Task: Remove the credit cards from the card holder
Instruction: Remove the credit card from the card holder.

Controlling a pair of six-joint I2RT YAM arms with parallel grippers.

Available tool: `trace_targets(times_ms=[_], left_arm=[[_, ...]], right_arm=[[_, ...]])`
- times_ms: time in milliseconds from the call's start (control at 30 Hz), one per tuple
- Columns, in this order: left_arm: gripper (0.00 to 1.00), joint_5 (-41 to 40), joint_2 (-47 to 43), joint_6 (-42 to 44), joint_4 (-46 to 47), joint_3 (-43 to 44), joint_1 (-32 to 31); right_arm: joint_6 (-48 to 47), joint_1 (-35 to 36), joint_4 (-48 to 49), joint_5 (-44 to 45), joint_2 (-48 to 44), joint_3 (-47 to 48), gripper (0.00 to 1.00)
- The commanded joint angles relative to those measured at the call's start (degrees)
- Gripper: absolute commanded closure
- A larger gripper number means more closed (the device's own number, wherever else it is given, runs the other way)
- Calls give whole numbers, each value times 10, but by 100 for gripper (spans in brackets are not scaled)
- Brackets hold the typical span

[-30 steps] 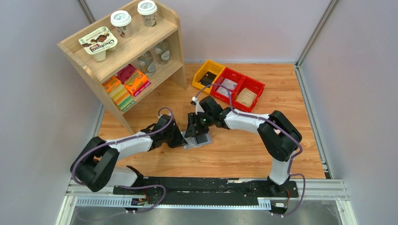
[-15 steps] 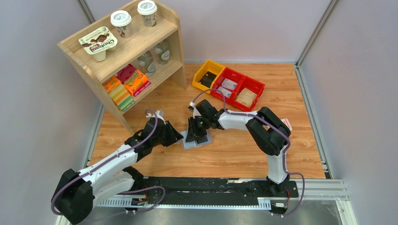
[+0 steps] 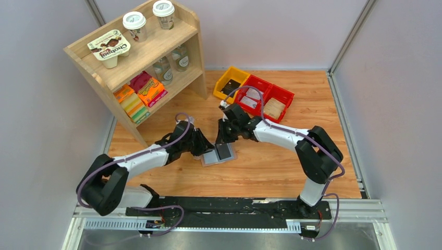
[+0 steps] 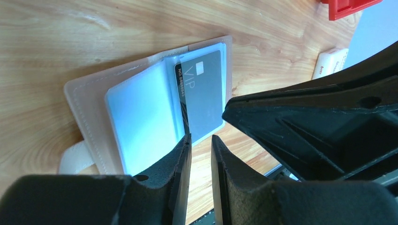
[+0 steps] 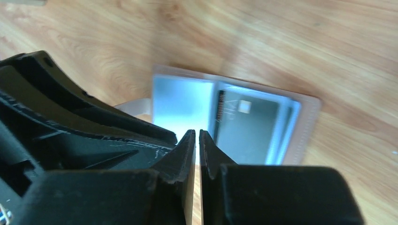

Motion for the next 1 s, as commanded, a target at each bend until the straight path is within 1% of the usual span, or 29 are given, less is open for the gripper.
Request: trace_targets(times_ms=[0, 133, 300, 467, 567, 833, 967], left_arm=[[70, 43, 52, -22, 77, 25, -1], [67, 57, 103, -28, 111, 20, 0], [59, 57, 148, -46, 155, -6, 0], [59, 63, 178, -68, 209, -29, 0], [60, 66, 180, -77, 237, -36, 0], [74, 54, 129, -82, 265, -48, 0], [76, 53, 117, -81, 286, -51, 0]], right_arm=[[4, -18, -23, 52, -1, -25, 90], [2, -27, -15, 30, 14, -28, 87], [4, -33, -11, 18, 28, -34, 86], [11, -38, -4, 2, 36, -47, 86], [13, -38, -3, -3, 39, -52, 87], [16, -40, 1, -8, 42, -58, 87], [18, -40, 3, -10, 43, -61, 87]])
